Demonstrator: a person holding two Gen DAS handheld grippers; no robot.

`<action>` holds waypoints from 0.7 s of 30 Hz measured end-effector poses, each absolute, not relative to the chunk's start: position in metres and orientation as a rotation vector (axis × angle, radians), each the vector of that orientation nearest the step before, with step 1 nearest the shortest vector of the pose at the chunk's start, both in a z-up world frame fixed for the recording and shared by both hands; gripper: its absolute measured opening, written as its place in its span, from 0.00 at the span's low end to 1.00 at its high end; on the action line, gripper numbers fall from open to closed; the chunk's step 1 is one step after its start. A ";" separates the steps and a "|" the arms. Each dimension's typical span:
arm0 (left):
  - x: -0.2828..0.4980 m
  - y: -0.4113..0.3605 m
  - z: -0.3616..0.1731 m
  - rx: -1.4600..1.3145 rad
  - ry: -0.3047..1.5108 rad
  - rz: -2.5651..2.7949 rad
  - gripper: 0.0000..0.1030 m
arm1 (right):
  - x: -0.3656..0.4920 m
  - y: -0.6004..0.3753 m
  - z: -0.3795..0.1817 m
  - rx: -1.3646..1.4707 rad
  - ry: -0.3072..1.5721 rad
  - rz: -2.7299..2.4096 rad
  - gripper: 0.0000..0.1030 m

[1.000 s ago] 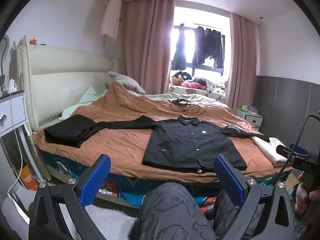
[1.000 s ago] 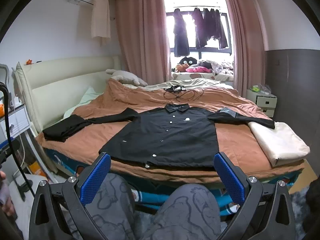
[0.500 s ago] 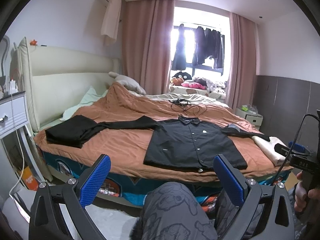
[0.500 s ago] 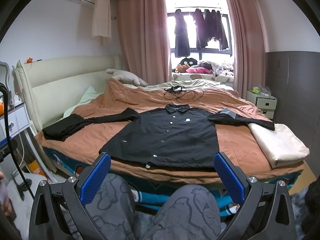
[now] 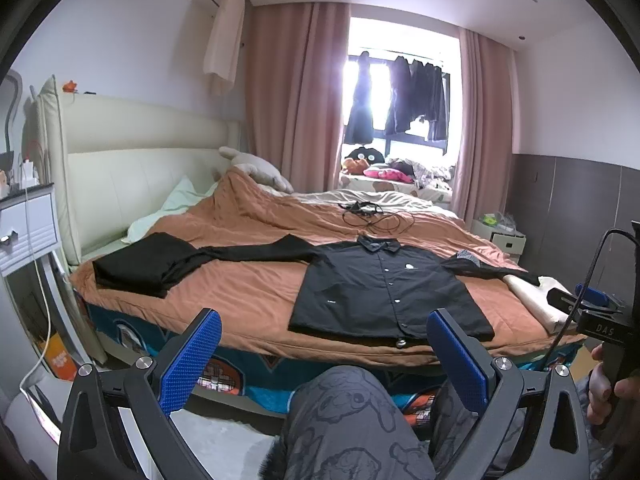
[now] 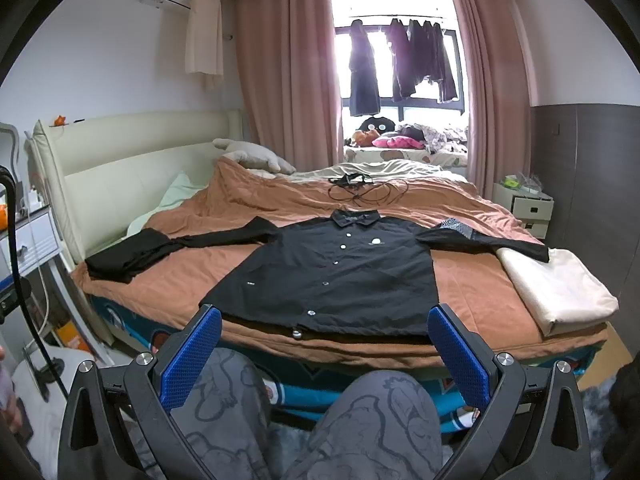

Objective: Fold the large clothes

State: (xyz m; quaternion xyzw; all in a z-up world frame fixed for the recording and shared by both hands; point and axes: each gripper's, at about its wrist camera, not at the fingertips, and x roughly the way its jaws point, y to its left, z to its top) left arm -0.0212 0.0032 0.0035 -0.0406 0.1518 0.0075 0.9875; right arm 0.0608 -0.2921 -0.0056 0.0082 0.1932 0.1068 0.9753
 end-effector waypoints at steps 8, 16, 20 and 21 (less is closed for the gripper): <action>-0.020 0.004 0.004 -0.086 0.304 0.012 1.00 | 0.060 -0.292 -0.006 0.014 0.388 0.217 1.00; -0.023 0.005 0.002 -0.086 0.308 0.014 1.00 | 0.059 -0.292 -0.005 0.011 0.388 0.210 1.00; -0.023 0.005 0.000 -0.101 0.309 0.014 1.00 | 0.056 -0.293 -0.001 0.007 0.382 0.207 1.00; -0.025 0.007 -0.001 -0.106 0.307 0.014 1.00 | 0.055 -0.293 0.000 0.004 0.379 0.206 1.00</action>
